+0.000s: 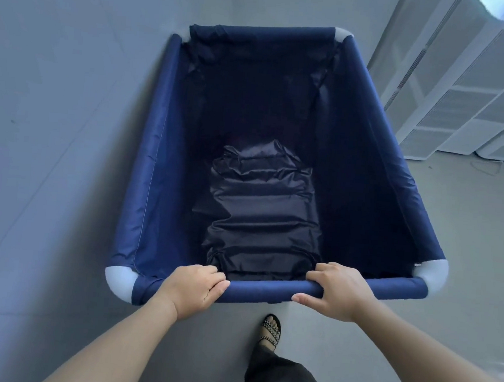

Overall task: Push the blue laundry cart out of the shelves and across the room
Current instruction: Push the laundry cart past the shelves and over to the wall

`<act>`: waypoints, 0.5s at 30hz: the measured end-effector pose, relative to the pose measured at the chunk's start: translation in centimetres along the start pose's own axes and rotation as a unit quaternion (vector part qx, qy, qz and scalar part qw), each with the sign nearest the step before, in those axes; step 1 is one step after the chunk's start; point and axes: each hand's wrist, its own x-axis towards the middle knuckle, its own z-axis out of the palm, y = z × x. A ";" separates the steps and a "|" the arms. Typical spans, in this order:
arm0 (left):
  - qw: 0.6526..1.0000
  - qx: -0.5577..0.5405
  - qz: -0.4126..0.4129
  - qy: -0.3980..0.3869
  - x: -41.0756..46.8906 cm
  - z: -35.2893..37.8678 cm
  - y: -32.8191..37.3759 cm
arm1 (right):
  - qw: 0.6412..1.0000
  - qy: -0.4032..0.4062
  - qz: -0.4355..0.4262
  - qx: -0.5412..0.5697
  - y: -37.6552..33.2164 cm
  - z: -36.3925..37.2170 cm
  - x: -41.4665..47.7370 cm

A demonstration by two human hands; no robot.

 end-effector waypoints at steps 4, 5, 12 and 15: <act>1.000 -0.012 0.019 -0.012 -1.4 0.1 -0.7 | 1.000 0.015 0.016 0.001 -2.0 0.8 -1.0; 1.000 -0.014 0.024 -0.012 -2.0 0.3 -0.9 | 1.000 0.019 0.020 0.000 -2.6 1.1 -1.5; 0.997 -0.013 0.068 0.017 -7.6 3.0 -2.2 | 0.998 0.044 0.038 -0.001 -7.9 4.2 -5.7; 0.996 -0.001 0.085 0.023 -10.0 3.9 -3.1 | 0.997 0.053 0.048 -0.004 -10.7 5.3 -7.3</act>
